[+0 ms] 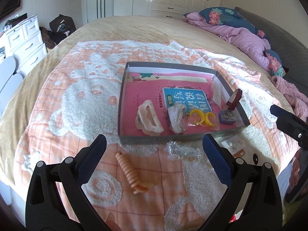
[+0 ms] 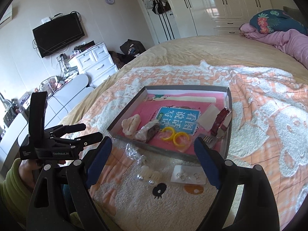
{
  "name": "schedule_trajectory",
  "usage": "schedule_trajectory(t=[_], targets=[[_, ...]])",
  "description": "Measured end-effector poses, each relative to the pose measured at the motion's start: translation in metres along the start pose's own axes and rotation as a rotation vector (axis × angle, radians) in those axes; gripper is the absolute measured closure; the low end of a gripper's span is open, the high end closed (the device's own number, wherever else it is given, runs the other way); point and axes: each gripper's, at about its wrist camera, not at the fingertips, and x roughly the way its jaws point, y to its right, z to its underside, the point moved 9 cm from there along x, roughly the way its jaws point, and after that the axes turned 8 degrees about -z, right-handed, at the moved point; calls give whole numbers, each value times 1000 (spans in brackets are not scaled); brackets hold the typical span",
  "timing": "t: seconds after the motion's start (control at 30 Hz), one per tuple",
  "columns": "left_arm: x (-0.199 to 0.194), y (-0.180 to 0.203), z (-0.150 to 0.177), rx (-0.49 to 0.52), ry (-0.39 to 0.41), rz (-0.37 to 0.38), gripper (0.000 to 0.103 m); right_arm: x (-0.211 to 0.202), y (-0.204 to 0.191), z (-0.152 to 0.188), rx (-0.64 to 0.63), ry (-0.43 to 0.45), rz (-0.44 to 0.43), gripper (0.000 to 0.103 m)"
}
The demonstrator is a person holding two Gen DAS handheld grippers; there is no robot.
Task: Organize jewelry
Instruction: 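Withdraw both tools from the grey box toward the loose items on the blanket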
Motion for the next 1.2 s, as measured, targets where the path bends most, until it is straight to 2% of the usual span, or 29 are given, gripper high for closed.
schedule_trajectory(t=[0.47,0.97,1.2], targets=[[-3,-15,28,-1,-16,-47,10,23,-23,32,-18,-84,-32,17],[10,-37,58,-34,-70,-80,10,52,-30,78,-11,-204,-28,17],[16,-47,68,-63,-92,-89,10,65,-26,87,-5,-233,-29,26]])
